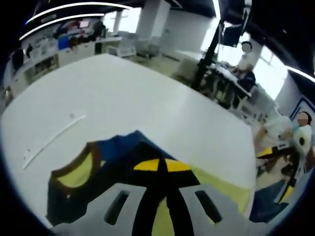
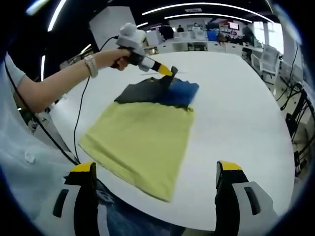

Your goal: Fold the garment on the visible template until the final outline fits inside the template.

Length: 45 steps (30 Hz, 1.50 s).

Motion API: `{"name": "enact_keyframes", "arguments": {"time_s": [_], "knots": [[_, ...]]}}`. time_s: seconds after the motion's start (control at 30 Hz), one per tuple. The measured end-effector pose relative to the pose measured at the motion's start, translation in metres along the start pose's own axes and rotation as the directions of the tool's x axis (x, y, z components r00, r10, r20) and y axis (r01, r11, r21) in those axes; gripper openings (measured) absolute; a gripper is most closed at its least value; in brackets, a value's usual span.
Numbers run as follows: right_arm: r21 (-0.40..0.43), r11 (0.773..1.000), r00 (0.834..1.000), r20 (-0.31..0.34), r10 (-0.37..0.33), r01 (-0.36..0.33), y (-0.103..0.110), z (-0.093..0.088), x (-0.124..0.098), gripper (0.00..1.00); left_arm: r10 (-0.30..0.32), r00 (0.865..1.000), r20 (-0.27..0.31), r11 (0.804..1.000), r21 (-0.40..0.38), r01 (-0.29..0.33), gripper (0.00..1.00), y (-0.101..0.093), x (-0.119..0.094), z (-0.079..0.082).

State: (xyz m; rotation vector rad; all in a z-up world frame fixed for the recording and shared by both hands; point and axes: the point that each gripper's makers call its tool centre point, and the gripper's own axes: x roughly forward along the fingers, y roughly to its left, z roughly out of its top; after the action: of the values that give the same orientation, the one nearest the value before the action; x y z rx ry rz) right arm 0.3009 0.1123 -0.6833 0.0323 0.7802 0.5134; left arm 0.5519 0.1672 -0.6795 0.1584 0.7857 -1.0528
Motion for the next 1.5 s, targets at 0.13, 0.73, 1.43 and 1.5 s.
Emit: {"name": "enact_keyframes", "arguments": {"time_s": [0.13,0.73,1.43,1.5], "knots": [[0.004,1.0,1.0,0.0,0.001,-0.001,-0.001,-0.001,-0.001,1.0,-0.007,1.0,-0.008,1.0,0.005,0.007,0.0,-0.003,0.004,0.0],[0.001,1.0,1.0,-0.016,0.002,-0.002,-0.009,-0.002,-0.004,1.0,0.006,0.999,-0.033,0.999,-0.041,-0.007,0.0,0.001,0.025,-0.007],[0.009,1.0,0.999,-0.028,0.023,-0.022,-0.011,0.0,0.005,1.0,-0.004,0.997,-0.072,0.995,-0.1,-0.003,0.0,0.003,0.047,-0.023],[0.01,1.0,0.999,-0.03,0.022,-0.021,-0.013,0.0,0.005,1.0,-0.006,0.997,-0.074,0.994,-0.106,-0.002,0.0,0.003,0.048,-0.023]]}}
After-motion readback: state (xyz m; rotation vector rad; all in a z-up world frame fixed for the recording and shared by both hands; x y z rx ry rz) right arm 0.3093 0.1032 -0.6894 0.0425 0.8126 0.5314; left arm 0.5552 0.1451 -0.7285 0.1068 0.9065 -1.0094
